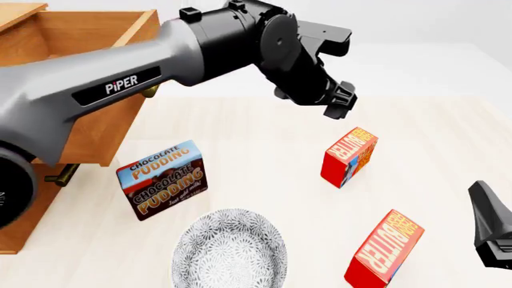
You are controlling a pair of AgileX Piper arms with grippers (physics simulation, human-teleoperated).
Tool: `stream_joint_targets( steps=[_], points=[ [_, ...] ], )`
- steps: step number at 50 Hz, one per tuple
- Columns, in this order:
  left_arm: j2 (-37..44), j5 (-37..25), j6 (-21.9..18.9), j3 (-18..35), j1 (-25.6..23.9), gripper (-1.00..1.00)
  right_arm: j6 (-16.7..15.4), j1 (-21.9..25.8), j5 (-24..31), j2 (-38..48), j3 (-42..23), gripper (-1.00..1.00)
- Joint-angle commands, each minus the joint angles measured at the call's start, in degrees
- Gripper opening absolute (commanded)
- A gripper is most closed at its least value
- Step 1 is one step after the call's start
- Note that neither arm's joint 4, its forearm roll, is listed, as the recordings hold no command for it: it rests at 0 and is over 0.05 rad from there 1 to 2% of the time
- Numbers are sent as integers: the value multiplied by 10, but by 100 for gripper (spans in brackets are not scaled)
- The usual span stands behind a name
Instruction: Put the butter at the front in the top drawer of the cabinet and close it.
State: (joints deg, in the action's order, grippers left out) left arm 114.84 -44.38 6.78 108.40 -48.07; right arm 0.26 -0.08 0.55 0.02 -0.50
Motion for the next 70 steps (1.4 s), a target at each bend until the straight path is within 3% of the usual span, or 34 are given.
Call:
stream_joint_targets(
  steps=[1,47,59,70],
  points=[
    [34,0,9,27,-1,100,0,0,-1,0,1,100],
    [119,10,24,79,-1,100,0,0,-1,0,1,100],
    [147,6,28,108,-10,100,-1,0,-1,0,1,100],
    [192,-21,23,166,-16,100,-1,0,-1,0,1,100]
  ],
)
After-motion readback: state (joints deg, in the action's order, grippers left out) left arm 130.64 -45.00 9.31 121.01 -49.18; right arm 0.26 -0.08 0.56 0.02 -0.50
